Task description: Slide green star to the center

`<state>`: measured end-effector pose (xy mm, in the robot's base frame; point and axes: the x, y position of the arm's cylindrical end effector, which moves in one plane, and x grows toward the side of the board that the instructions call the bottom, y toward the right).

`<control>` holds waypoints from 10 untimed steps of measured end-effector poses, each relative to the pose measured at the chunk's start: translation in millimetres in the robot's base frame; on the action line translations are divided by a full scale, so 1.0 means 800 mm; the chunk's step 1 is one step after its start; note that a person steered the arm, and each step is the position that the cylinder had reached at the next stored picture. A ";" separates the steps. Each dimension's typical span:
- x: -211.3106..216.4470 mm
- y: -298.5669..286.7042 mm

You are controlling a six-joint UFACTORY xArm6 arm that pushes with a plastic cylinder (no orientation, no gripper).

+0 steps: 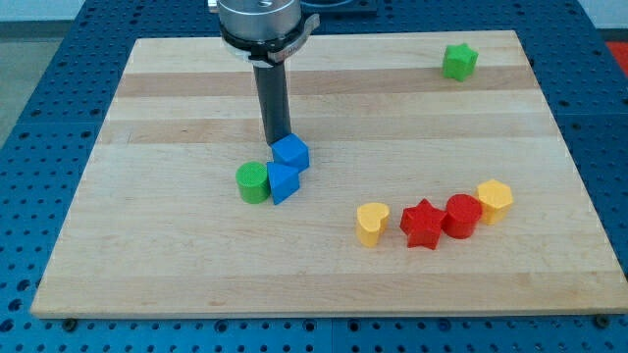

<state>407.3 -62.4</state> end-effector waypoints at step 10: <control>-0.152 0.280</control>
<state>285.5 161.3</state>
